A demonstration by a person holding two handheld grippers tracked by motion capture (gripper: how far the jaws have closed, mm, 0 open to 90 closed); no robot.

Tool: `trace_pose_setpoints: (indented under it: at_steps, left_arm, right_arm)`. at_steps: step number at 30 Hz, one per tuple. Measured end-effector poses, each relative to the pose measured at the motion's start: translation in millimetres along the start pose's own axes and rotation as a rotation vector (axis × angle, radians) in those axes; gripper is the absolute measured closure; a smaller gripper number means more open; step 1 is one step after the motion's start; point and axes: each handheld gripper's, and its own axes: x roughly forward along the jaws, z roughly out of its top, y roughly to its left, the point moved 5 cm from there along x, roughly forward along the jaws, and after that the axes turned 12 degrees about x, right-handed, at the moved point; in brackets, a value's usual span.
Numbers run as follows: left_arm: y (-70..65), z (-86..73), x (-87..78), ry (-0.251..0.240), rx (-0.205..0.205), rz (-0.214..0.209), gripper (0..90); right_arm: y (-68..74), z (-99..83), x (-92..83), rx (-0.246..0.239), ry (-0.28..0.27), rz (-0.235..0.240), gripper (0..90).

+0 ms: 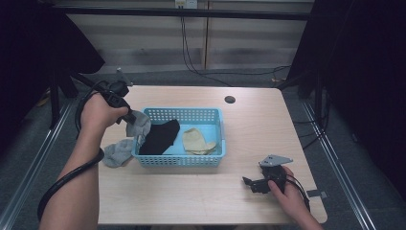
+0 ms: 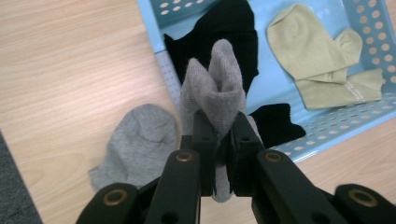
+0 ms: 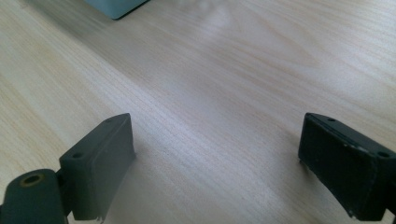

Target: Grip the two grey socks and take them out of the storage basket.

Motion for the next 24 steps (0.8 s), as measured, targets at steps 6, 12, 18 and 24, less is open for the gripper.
trace_pose_setpoints:
  at_steps: [6, 12, 18, 24]
  left_arm:
    - [20.5, -17.7, -1.9, -0.021, -0.052, 0.018, 83.6]
    - [37.0, -37.0, 2.6, -0.024, -0.105, 0.023, 83.6]
    - [49.0, -50.1, 14.2, -0.021, -0.130, 0.032, 83.6]
    - [60.3, -65.3, 30.1, -0.012, -0.171, 0.028, 83.6]
  right_arm:
    - [0.0, 0.0, 0.0, 0.000, 0.000, 0.000, 9.8]
    - [-0.1, 0.0, -0.1, 0.000, 0.000, -0.003, 9.8]
    - [0.1, 0.0, 0.2, 0.001, -0.001, -0.002, 9.8]
    - [0.2, 0.0, 0.3, 0.001, -0.002, -0.001, 9.8]
